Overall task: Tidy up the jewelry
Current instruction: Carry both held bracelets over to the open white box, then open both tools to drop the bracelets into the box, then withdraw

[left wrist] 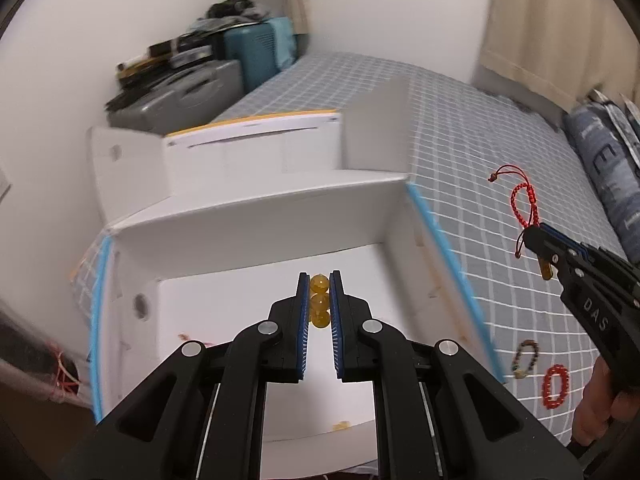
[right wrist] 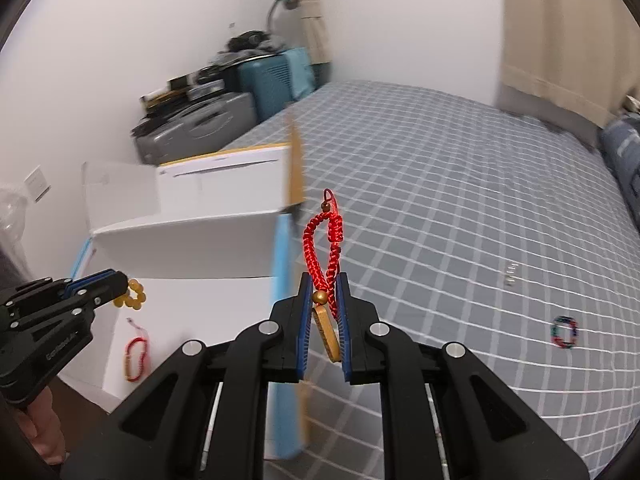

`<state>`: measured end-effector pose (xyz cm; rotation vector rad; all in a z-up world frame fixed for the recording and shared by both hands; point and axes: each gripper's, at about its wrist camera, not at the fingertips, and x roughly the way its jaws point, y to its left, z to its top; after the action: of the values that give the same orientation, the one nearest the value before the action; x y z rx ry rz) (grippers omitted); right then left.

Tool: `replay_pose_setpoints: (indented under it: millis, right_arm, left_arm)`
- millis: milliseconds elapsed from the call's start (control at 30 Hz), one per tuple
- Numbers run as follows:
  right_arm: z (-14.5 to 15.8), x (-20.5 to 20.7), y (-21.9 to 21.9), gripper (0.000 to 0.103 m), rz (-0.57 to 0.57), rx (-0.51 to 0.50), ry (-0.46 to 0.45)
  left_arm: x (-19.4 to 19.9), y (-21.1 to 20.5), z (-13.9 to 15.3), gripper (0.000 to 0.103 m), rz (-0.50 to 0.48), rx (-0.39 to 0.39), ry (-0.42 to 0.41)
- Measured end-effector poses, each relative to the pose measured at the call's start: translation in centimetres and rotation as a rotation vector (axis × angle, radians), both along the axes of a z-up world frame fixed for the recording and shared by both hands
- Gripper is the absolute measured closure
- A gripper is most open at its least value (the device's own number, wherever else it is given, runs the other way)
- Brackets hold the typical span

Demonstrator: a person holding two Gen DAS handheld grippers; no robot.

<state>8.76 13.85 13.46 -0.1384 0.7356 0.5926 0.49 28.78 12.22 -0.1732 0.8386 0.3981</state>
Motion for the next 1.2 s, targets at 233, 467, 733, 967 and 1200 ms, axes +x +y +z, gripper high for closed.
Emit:
replay_pose_setpoints:
  millis: [233, 467, 733, 967, 1200]
  right_arm:
    - [-1.2, -2.2, 4.3, 0.092, 0.077, -0.027, 0.018]
    - [-4.1, -3.1, 7.4, 0.092, 0.101, -0.085, 0.076]
    - [-7.3, -3.2, 9.2, 0.092, 0.114, -0.155, 0.161]
    - [-8.5, -3.1, 9.8, 0.089, 0.133, -0.185, 0.199]
    - [-7.9, -3.8, 9.8, 0.052, 0.168, -0.144, 0.195]
  left_arm:
    - [-2.2, 3.7, -1.1, 0.094, 0.073, -0.008, 0.016]
    - [-3.5, 5.8, -3.7, 0.094, 0.122, -0.027, 0.063]
    - [-4.1, 7.0, -6.2, 0.094, 0.155, -0.060, 0.121]
    - [-3.6, 7.9, -7.8, 0.093, 0.162, -0.085, 0.170]
    - [-4.1, 8.1, -8.0, 0.075, 0.165, -0.106, 0.163]
